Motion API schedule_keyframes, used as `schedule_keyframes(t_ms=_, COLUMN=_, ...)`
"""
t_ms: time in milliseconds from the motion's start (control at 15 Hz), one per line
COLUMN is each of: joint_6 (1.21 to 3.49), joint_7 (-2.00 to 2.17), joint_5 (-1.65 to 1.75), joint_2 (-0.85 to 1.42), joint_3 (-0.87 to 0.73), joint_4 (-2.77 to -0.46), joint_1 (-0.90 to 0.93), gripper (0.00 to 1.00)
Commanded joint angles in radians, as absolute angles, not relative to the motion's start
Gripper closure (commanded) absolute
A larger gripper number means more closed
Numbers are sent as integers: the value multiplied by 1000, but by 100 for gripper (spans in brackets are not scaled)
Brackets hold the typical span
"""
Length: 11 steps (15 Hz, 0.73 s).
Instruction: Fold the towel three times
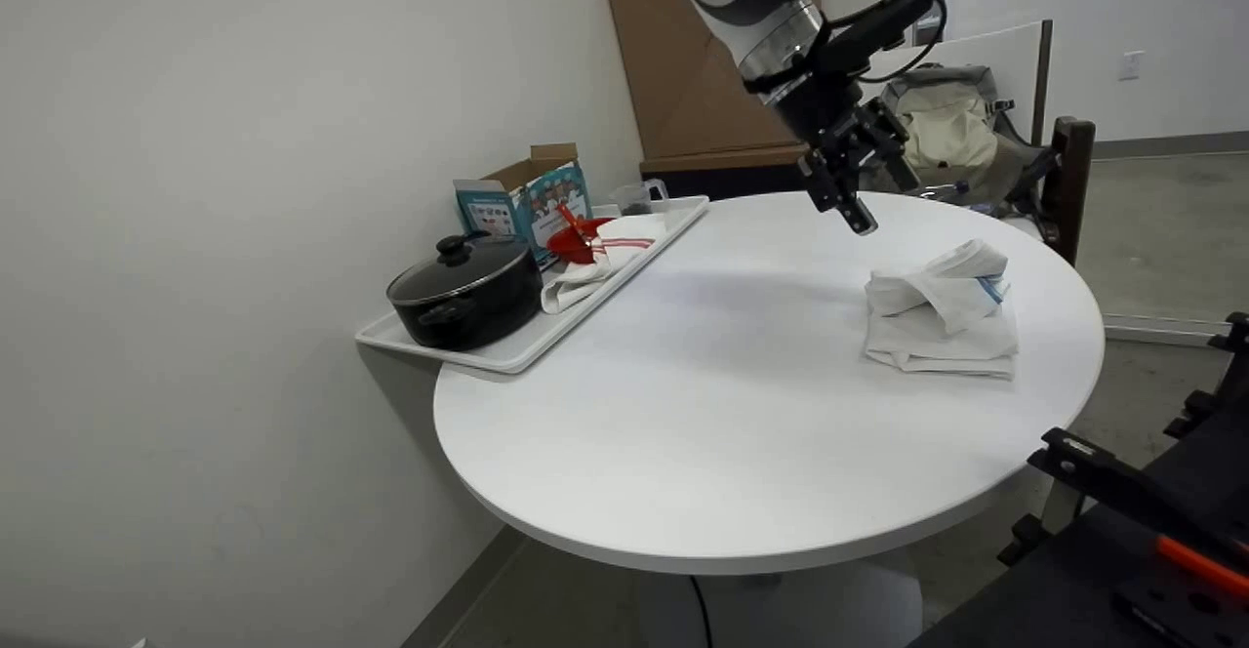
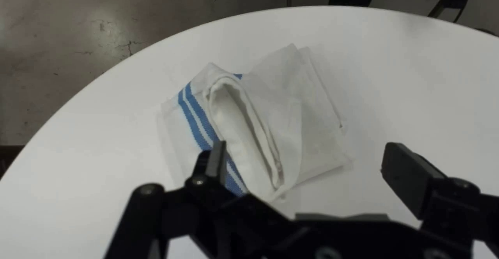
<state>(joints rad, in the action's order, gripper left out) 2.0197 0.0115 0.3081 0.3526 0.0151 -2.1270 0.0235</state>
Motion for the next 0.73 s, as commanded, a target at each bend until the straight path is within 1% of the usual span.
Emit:
schedule_keyframes(t_ms=0, joint_6=2207, joint_7=75, joint_5=340, joint_2=181, joint_3=-9, joint_4=-2324, joint_1=26, gripper=0)
schedule_keyframes(t_ms=267, joint_6=2435, joint_7=81, joint_5=292, joint_2=29, joint_3=-15, joint_4=-2500, joint_1=7, gripper=0)
schedule_keyframes(t_ms=333, joint_6=2342, joint_7=69, joint_5=313, joint_2=140, joint_3=-13, joint_4=-2384, joint_1=19, gripper=0)
schedule_keyframes(t_ms=467, joint_6=2352, joint_7=69, joint_5=312, joint_2=111, joint_3=-12, joint_4=-2411, joint_1=17, gripper=0)
schedule_keyframes(t_ms=667, joint_6=2353, joint_7=70, joint_5=313, joint_2=128, joint_3=-13, joint_4=-2401, joint_1=18, gripper=0)
